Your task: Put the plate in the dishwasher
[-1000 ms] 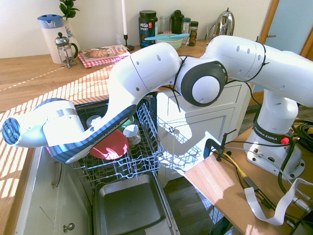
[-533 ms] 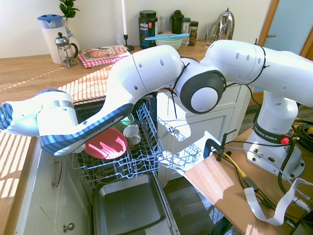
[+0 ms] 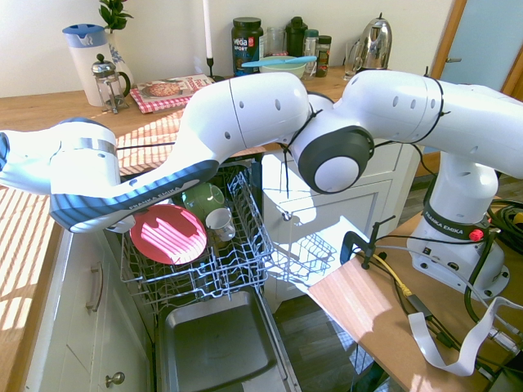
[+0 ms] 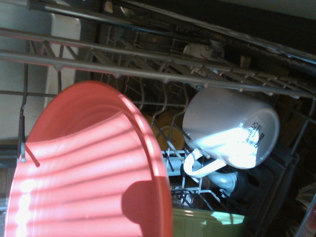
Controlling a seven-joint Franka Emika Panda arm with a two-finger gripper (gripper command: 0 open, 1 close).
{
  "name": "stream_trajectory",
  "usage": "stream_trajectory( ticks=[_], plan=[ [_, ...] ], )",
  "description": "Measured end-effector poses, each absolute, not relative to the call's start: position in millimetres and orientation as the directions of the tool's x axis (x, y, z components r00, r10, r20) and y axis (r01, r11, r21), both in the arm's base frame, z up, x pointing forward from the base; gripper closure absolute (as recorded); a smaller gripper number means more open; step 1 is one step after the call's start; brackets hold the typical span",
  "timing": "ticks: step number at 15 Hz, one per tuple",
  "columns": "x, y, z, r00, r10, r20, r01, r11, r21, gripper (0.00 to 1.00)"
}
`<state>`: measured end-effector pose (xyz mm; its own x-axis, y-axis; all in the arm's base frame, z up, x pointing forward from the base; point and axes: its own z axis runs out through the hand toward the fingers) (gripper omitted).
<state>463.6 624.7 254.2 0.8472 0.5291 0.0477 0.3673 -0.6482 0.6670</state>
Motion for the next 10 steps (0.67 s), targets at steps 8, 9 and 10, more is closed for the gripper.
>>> stream_trajectory(
  ticks=[8,9,10],
  plan=[
    [479,614,296,0.865,0.496,0.081,0.332,-0.684,0.650,0.00],
    [482,612,300,0.866,0.492,0.085,0.326,-0.686,0.650,0.00],
    [485,609,308,0.868,0.488,0.092,0.319,-0.689,0.650,0.00]
  ],
)
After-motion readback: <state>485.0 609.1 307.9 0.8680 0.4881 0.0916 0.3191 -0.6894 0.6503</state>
